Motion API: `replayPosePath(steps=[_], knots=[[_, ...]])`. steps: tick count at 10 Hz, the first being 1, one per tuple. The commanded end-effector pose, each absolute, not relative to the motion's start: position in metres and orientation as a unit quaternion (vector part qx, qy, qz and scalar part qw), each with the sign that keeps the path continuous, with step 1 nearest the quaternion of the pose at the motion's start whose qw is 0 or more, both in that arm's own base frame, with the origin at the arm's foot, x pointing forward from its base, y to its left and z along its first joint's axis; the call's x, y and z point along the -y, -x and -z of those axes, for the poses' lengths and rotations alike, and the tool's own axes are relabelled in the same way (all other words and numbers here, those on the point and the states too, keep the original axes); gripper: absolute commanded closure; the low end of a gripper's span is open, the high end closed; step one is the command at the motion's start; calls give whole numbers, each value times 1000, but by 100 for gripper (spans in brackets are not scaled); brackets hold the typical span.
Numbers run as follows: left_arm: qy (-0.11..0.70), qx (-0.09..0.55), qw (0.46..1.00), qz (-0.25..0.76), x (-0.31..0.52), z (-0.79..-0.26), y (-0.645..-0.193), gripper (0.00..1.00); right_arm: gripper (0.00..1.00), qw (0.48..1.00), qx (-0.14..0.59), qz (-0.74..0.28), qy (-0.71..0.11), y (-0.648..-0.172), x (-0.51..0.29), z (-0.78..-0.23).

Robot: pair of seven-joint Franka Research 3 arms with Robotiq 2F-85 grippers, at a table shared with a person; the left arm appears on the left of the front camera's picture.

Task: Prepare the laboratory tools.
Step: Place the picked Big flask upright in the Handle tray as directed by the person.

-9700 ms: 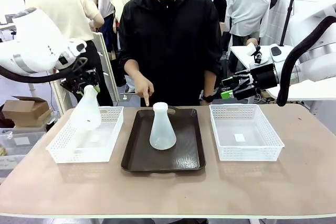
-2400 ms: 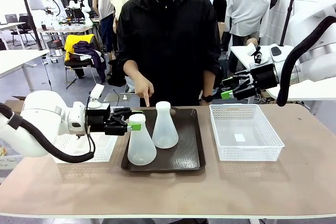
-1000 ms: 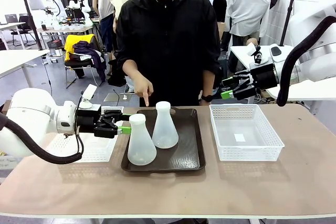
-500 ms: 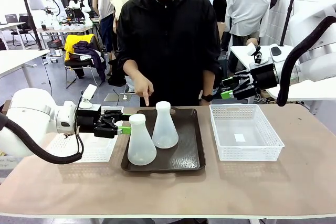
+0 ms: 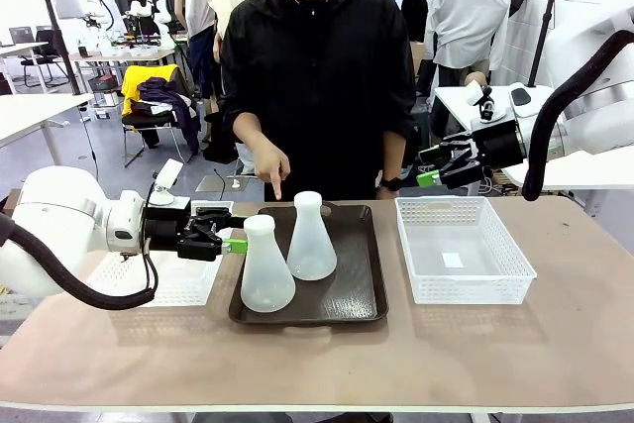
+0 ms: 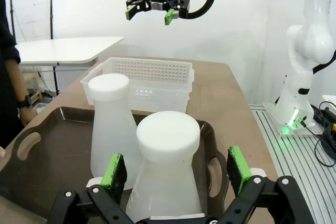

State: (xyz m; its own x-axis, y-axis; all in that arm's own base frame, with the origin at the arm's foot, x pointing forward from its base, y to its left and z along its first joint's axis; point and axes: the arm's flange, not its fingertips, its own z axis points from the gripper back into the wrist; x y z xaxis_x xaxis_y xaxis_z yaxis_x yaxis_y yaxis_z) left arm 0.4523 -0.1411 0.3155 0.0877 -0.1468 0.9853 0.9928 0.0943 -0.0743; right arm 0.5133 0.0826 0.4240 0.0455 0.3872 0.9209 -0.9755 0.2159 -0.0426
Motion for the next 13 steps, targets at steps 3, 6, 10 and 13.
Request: replayPosePath(steps=[3, 6, 10, 13], knots=[[457, 465, 575, 495, 140, -317, -453, 0, 0, 642, 441, -532, -332, -513, -83, -424], [457, 465, 575, 495, 140, -317, -453, 0, 0, 642, 441, -532, -332, -513, -83, -424], [457, 465, 575, 495, 140, -317, -453, 0, 0, 642, 441, -532, -332, -513, -83, -424], [457, 465, 575, 495, 140, -317, -453, 0, 0, 642, 441, -532, -332, -513, -83, -424]])
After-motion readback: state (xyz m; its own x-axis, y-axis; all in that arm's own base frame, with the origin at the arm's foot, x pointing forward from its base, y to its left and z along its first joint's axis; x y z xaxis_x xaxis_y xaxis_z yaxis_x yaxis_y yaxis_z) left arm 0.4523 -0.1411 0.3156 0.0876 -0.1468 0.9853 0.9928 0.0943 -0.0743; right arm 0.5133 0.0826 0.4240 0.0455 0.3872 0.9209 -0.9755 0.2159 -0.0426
